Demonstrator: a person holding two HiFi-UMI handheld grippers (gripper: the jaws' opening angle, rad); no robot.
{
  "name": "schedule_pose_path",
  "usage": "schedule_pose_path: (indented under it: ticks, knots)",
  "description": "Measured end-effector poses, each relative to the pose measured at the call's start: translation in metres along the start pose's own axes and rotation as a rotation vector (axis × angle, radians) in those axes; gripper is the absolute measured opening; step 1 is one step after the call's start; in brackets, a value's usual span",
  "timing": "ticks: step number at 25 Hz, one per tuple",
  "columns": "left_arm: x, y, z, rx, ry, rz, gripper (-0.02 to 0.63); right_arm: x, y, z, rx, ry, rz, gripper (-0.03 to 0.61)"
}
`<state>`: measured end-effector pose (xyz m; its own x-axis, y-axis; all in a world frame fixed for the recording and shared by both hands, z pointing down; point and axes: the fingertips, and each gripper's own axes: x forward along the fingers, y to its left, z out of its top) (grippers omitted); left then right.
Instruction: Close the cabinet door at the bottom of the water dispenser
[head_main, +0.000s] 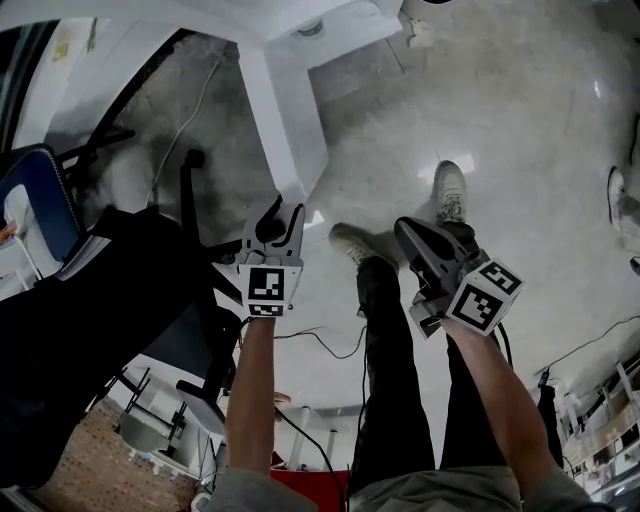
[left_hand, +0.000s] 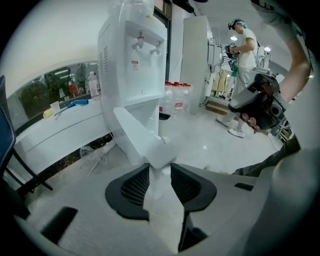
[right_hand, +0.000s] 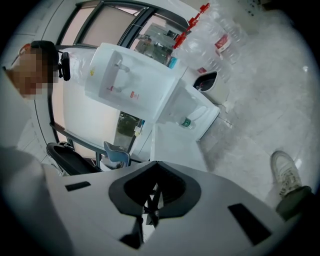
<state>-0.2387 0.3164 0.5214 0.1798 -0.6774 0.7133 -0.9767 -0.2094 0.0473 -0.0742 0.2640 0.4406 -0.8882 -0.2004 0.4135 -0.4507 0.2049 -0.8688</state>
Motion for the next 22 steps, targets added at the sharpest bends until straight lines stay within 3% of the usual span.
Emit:
schedule_pose_path:
  ticks: [14,22]
  knots:
    - [0.049,-0.064,0.048,-0.157,-0.013,0.061,0.133,-0.042,-0.035,0.05,0.029,-0.054,-0.035,0.011]
    - [0.084,-0.087,0.081,-0.349,-0.042,0.134,0.133,-0.063,-0.055,0.085,0.045,-0.079,-0.041,0.011]
